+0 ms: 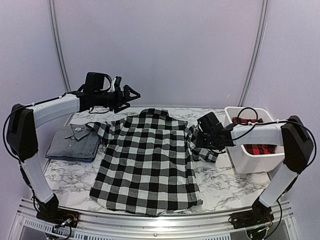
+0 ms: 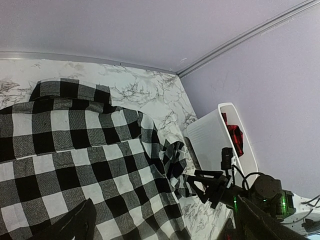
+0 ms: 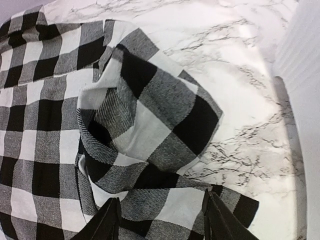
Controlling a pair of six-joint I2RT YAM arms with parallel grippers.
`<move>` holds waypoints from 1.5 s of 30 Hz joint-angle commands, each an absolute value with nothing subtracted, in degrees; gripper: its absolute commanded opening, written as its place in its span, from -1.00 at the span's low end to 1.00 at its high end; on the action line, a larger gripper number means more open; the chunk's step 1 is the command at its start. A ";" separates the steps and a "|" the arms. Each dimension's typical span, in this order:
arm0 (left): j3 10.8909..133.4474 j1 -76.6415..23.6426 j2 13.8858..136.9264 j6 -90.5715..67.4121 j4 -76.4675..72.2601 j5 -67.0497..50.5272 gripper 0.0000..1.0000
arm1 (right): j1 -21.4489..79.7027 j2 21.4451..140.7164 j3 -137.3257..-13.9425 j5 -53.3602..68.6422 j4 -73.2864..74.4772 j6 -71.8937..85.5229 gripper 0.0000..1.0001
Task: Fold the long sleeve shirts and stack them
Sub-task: Pick up the sleeve from the center of the board.
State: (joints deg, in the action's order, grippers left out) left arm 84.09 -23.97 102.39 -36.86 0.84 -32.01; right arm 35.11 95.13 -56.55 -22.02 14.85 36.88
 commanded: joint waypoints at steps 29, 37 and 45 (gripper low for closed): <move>82.04 -31.30 100.72 -33.46 6.22 -30.59 0.98 | 32.62 90.33 -45.83 -26.25 15.39 37.32 -1.00; 83.32 -35.95 101.63 -34.71 6.15 -30.08 0.98 | 36.03 83.62 -59.03 -34.75 24.25 27.81 -1.00; 83.13 -37.26 102.05 -41.86 2.88 -32.28 0.98 | 42.44 79.83 -62.61 -25.47 12.49 12.46 -1.00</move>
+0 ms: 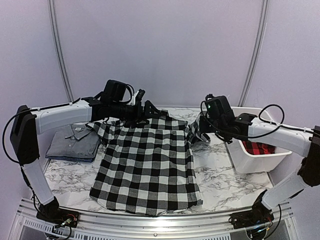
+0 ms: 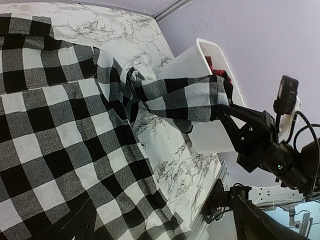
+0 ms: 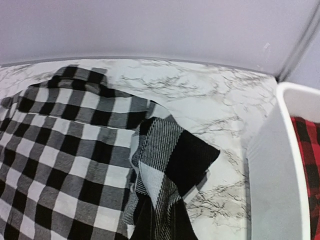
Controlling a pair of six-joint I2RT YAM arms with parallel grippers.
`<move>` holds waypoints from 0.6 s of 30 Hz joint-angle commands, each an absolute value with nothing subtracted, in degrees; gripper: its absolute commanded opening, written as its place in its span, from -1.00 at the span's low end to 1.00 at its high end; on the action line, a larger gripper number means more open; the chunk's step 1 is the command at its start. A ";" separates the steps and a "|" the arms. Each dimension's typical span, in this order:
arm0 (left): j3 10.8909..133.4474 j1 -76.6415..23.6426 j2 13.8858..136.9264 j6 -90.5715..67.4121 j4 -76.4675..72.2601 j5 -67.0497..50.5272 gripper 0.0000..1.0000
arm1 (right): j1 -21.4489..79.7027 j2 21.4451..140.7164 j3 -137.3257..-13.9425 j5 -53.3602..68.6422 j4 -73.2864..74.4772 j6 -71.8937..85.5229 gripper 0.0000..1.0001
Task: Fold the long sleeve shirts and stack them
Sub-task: Pick up the sleeve from the center of the board, then pass from the right arm to the left
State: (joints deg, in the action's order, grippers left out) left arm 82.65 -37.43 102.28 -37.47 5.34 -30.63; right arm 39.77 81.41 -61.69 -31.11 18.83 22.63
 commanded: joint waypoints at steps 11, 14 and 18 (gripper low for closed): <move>74.93 -37.52 102.10 -53.80 -10.15 -37.73 0.97 | 50.96 89.53 -63.43 -15.81 2.76 1.17 -1.00; 73.76 -37.99 102.94 -54.30 -10.46 -37.44 0.97 | 51.79 92.03 -63.95 -15.96 2.01 0.88 -1.00; 73.53 -38.85 105.15 -54.12 -9.92 -36.21 0.90 | 52.63 94.61 -64.85 -15.87 1.93 0.24 -1.00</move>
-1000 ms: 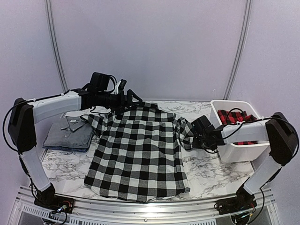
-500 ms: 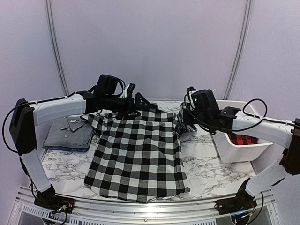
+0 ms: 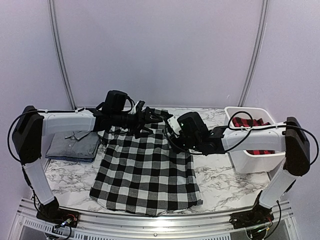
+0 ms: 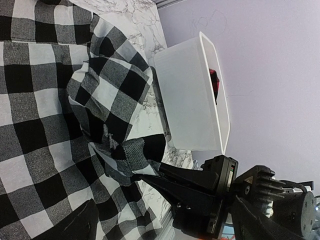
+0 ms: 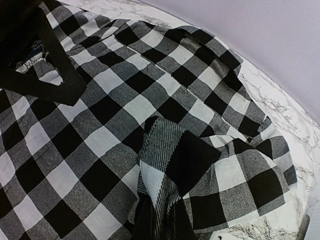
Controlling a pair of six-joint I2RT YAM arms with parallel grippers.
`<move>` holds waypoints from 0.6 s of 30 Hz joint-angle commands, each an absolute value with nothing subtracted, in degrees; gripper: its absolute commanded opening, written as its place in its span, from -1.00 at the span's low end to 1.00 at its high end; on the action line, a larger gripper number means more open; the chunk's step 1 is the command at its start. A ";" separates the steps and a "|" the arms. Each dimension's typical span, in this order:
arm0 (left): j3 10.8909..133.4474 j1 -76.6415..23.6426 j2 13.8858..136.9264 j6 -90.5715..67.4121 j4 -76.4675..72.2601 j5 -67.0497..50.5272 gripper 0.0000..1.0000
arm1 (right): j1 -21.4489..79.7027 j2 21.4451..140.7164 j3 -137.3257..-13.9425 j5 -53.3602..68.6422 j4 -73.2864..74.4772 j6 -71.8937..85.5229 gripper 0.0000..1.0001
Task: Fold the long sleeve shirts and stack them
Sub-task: Pass from the right arm to the left
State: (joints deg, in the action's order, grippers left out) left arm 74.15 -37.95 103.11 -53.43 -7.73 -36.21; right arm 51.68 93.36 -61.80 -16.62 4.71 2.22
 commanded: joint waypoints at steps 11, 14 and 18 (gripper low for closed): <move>78.58 -42.01 112.44 -49.23 -2.03 -30.32 0.66 | 53.53 95.94 -62.07 -12.41 -2.31 1.43 -0.87; 79.54 -42.60 113.33 -48.88 -1.60 -29.68 0.60 | 53.69 96.53 -61.96 -11.43 -2.63 1.50 -0.84; 80.49 -42.78 114.23 -48.66 -1.37 -28.82 0.28 | 53.72 96.90 -62.29 -11.08 -2.06 1.73 -0.81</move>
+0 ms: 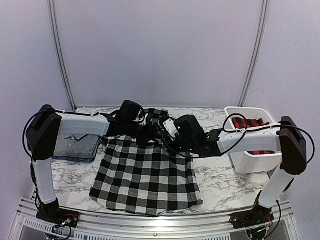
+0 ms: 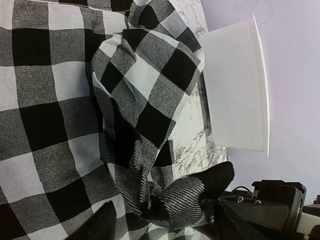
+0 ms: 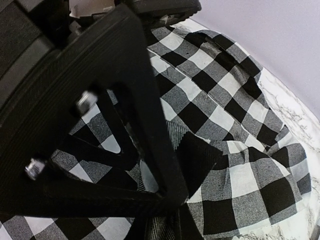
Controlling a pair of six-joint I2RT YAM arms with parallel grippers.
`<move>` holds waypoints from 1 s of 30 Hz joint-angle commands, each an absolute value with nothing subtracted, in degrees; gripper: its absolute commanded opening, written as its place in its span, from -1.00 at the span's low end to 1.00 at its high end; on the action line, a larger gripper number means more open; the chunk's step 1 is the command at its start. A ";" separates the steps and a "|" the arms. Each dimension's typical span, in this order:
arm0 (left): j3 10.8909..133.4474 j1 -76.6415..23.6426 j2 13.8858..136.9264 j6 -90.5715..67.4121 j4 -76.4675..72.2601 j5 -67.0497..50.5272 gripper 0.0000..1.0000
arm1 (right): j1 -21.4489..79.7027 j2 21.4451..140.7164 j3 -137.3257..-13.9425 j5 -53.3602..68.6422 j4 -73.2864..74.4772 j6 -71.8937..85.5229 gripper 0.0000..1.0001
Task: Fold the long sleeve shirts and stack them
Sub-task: Pass from the right arm to the left
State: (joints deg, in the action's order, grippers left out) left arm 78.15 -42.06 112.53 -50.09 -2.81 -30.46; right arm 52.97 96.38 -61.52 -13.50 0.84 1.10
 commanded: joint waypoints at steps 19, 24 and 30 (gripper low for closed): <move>97.01 -40.87 113.25 -38.49 4.81 -26.17 -1.00 | 48.37 80.25 -54.98 -18.95 11.47 20.20 0.17; 107.16 -40.34 115.55 -37.38 4.53 -29.50 -1.00 | 42.59 75.69 -48.09 -16.05 10.48 30.73 0.01; 115.85 -40.25 118.72 -39.20 2.65 -31.96 -1.00 | 40.39 76.75 -46.23 -13.97 5.54 35.77 -0.25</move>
State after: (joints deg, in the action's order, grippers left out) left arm 111.85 -40.27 116.29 -39.38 4.25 -29.28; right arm 41.17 75.99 -45.41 -15.59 8.64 29.58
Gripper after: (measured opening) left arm 0.022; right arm 0.422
